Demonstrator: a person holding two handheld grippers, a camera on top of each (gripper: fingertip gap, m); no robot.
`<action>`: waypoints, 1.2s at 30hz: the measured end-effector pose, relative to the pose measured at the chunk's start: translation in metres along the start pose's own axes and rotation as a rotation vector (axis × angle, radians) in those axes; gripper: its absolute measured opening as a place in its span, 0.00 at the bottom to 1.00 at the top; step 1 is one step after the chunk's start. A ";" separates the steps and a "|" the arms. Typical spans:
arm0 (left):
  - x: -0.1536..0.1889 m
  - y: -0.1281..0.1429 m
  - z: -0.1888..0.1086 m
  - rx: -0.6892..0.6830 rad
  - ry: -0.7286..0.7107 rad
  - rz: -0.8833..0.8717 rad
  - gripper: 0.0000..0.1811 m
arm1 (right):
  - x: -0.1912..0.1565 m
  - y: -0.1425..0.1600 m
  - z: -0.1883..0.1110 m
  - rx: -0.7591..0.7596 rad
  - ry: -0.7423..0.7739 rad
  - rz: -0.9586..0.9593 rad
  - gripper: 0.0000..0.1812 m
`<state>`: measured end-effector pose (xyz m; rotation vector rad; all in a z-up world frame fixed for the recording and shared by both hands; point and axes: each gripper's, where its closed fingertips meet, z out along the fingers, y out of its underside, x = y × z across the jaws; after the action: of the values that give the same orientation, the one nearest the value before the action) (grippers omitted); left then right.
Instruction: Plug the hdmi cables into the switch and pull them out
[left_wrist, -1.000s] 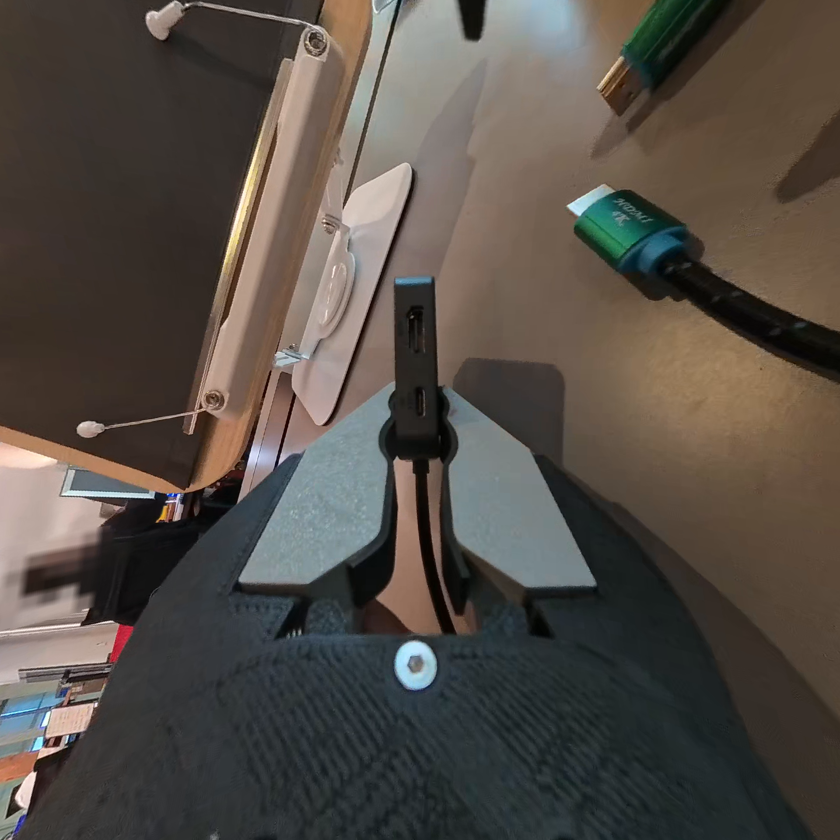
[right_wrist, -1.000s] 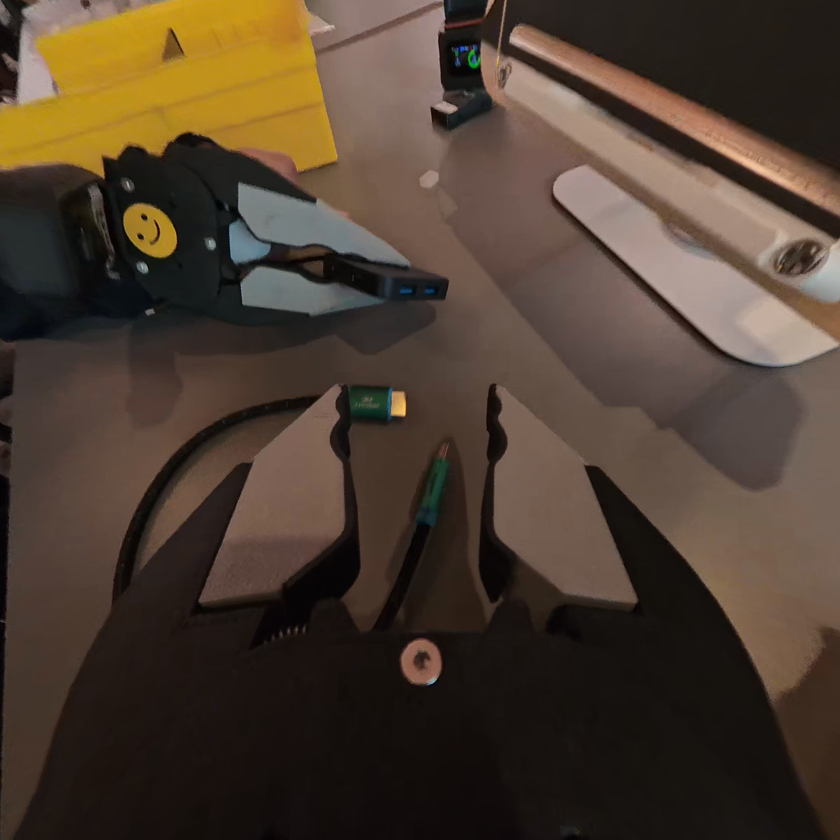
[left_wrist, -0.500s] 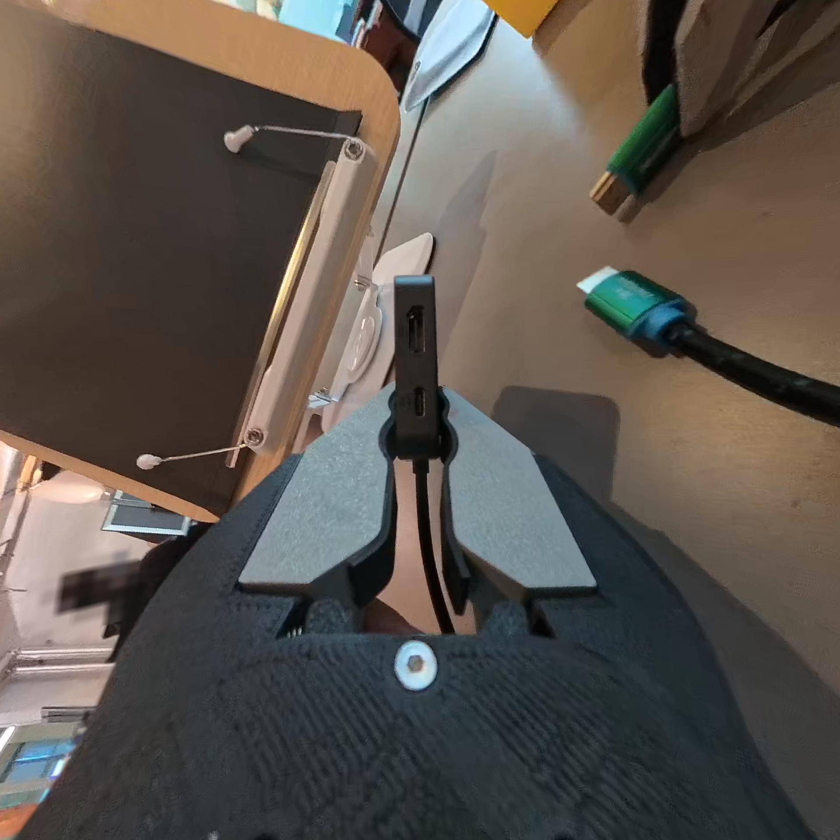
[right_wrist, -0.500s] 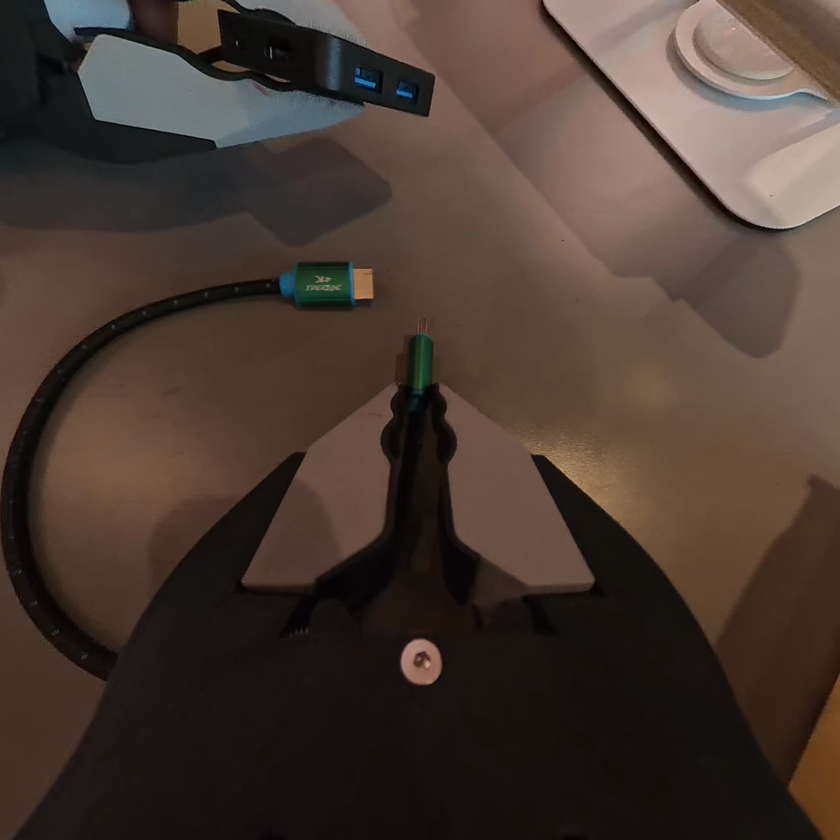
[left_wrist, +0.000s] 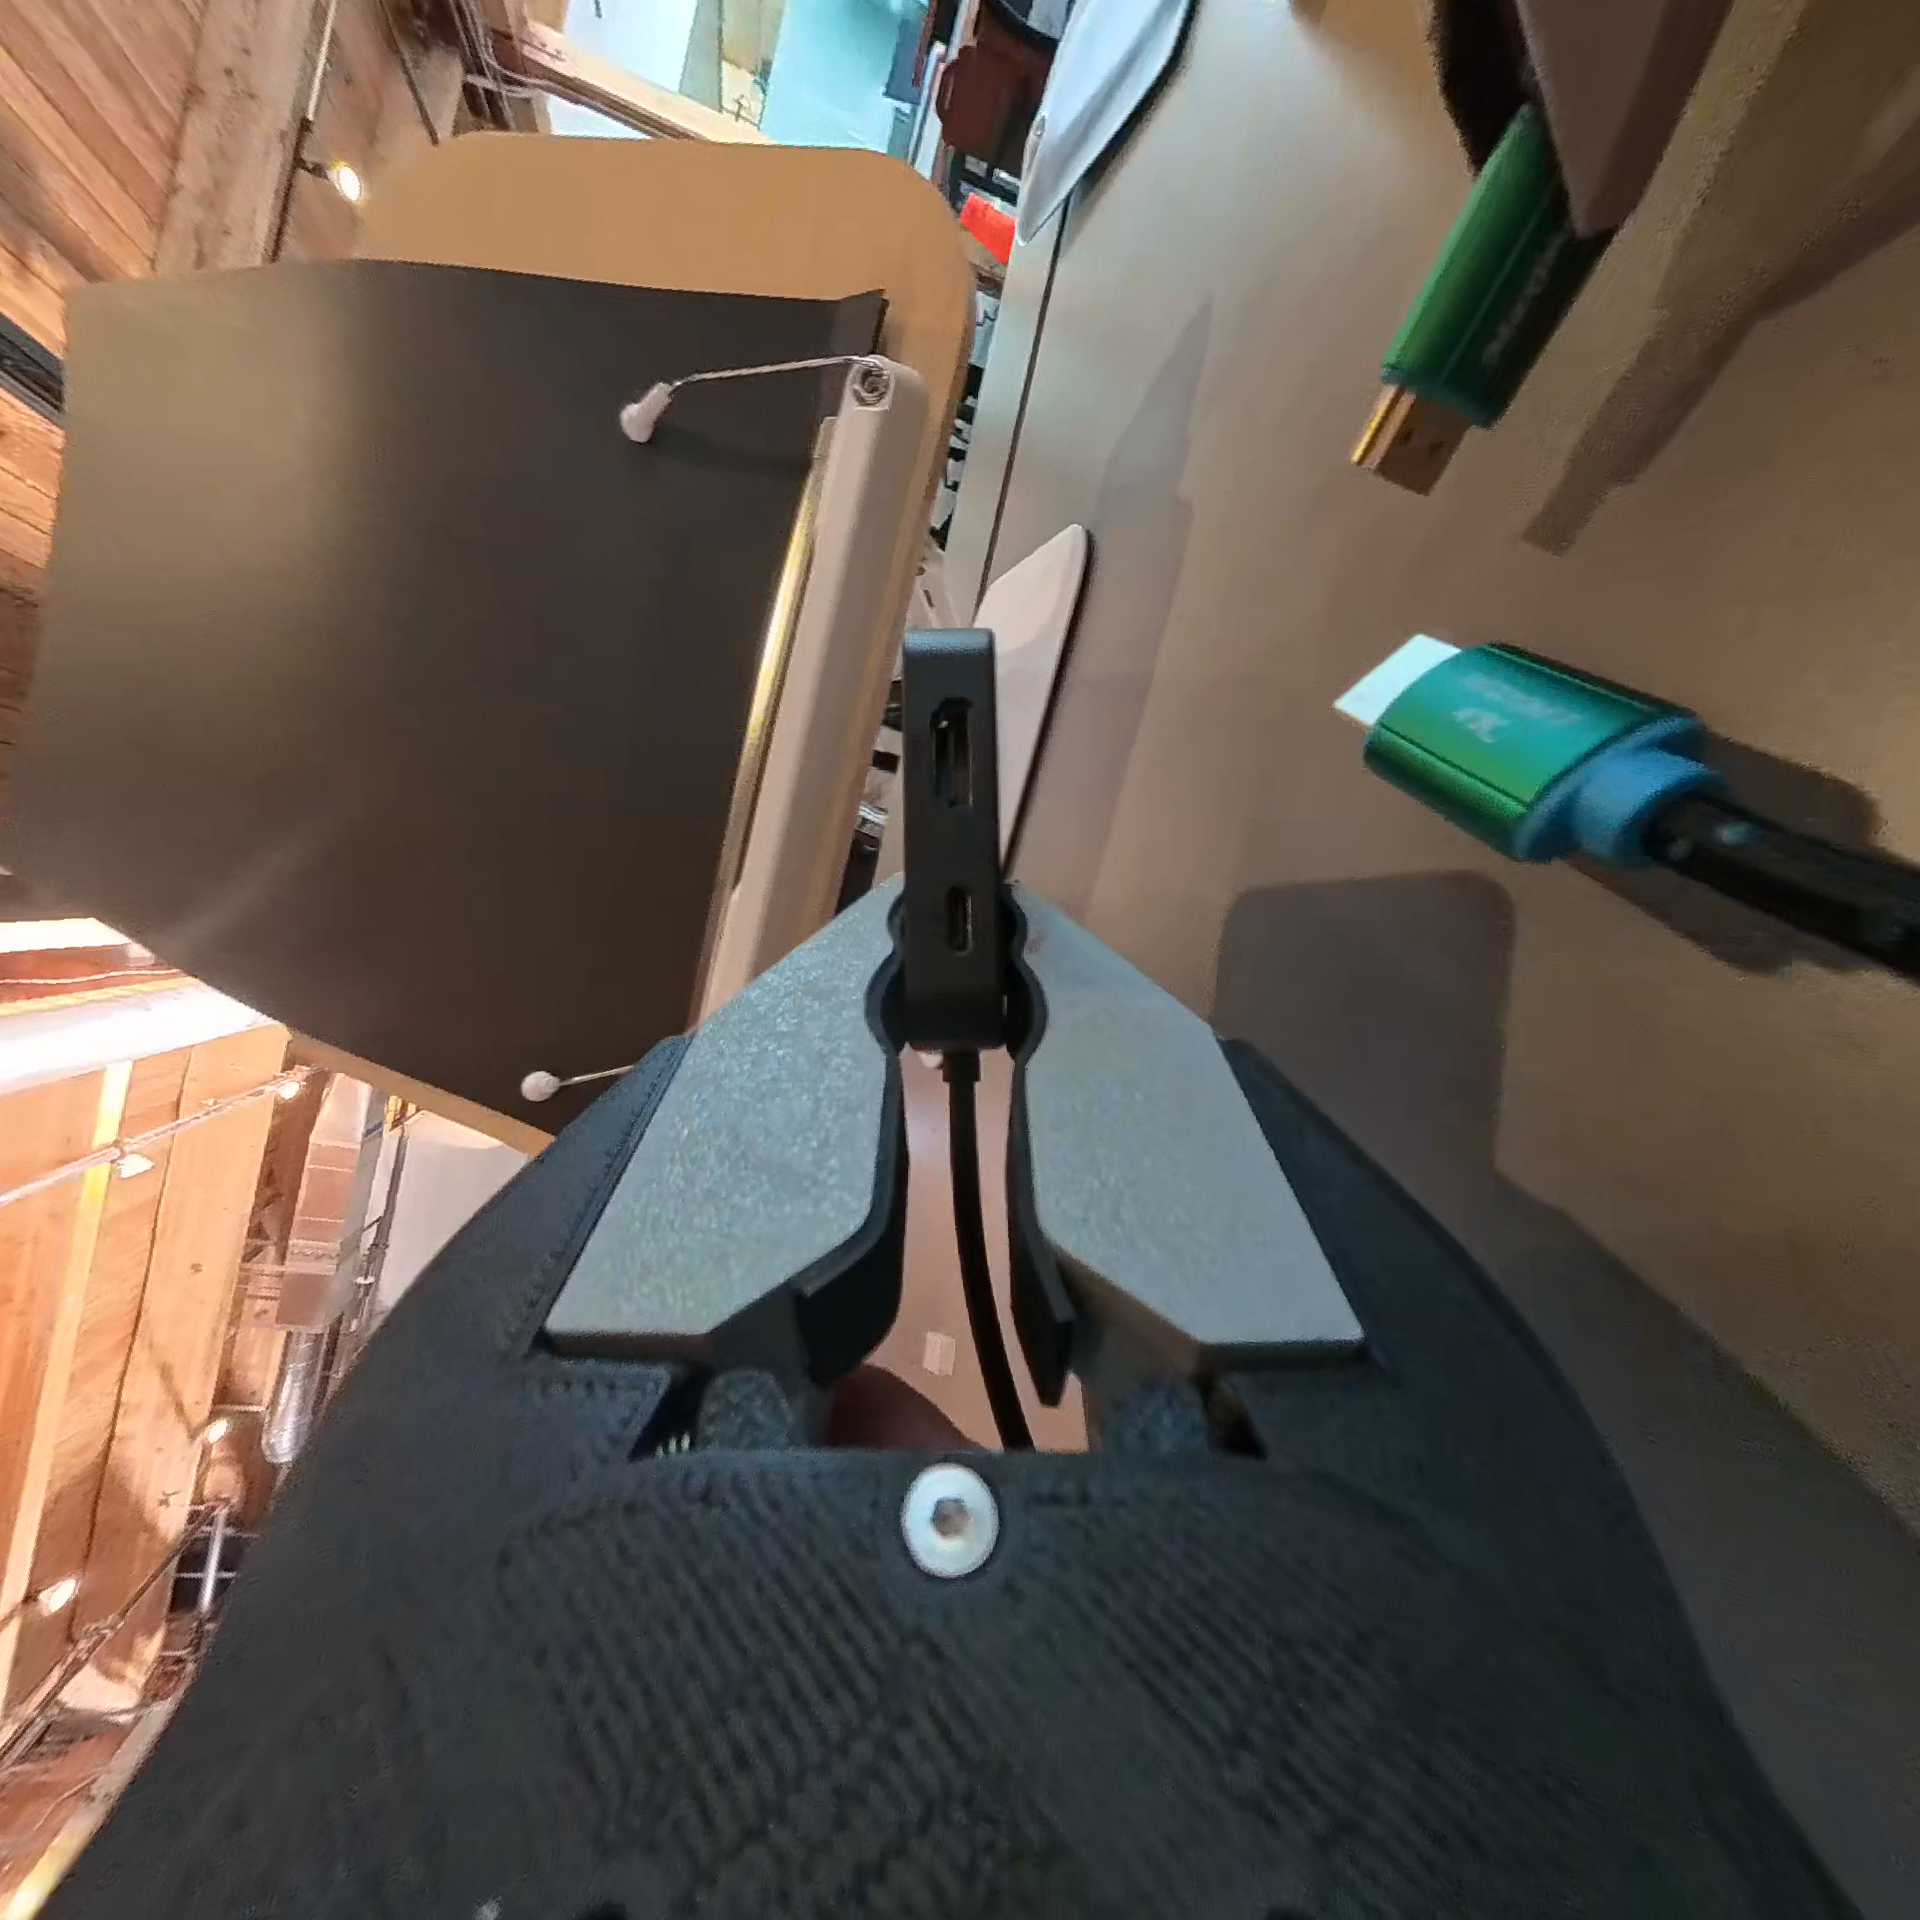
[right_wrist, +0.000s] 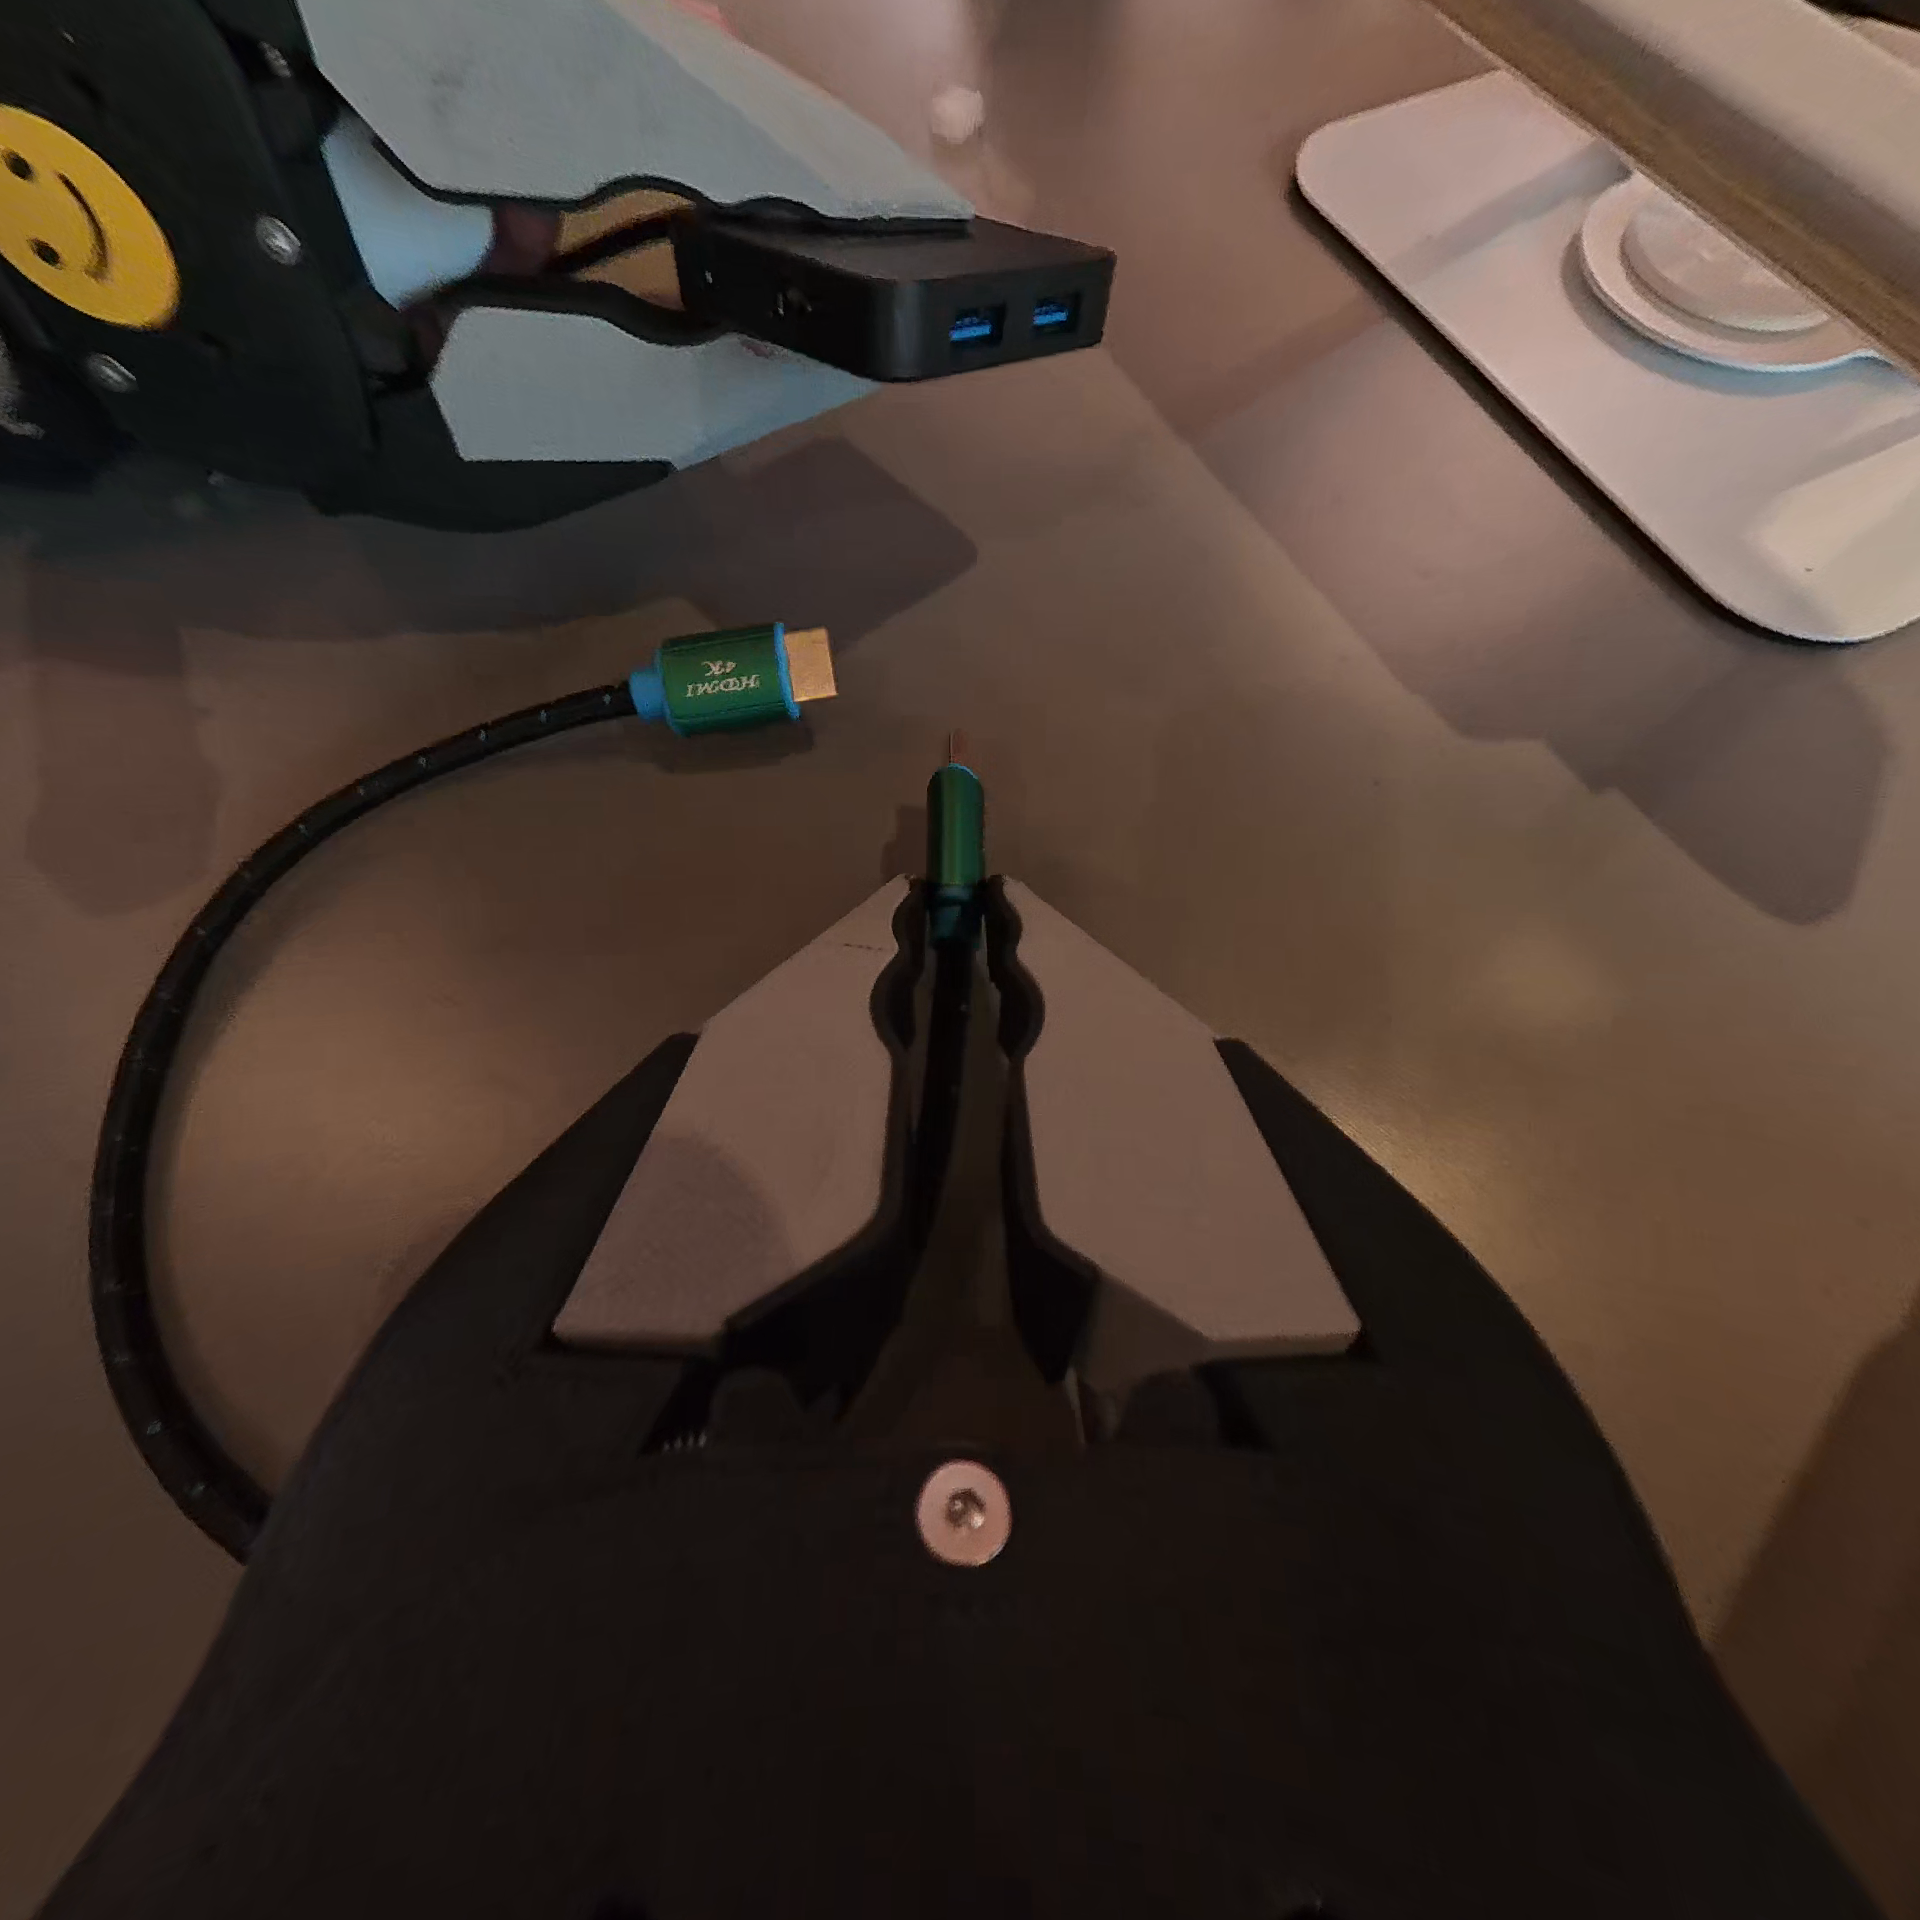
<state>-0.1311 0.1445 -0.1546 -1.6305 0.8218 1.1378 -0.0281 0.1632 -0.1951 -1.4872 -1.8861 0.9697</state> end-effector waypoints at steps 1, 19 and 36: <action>-0.003 0.000 0.000 -0.003 -0.016 0.003 0.06 | -0.002 -0.004 -0.001 0.025 -0.018 0.022 0.05; -0.050 0.005 -0.006 -0.034 -0.301 0.076 0.06 | -0.032 -0.087 0.009 0.488 -0.601 0.765 0.05; -0.073 0.016 -0.012 -0.097 -0.409 0.116 0.06 | -0.031 -0.113 0.016 0.751 -0.673 1.053 0.05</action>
<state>-0.1671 0.1286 -0.0894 -1.3707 0.6061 1.5492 -0.0986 0.1153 -0.1129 -1.7084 -0.6790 2.5382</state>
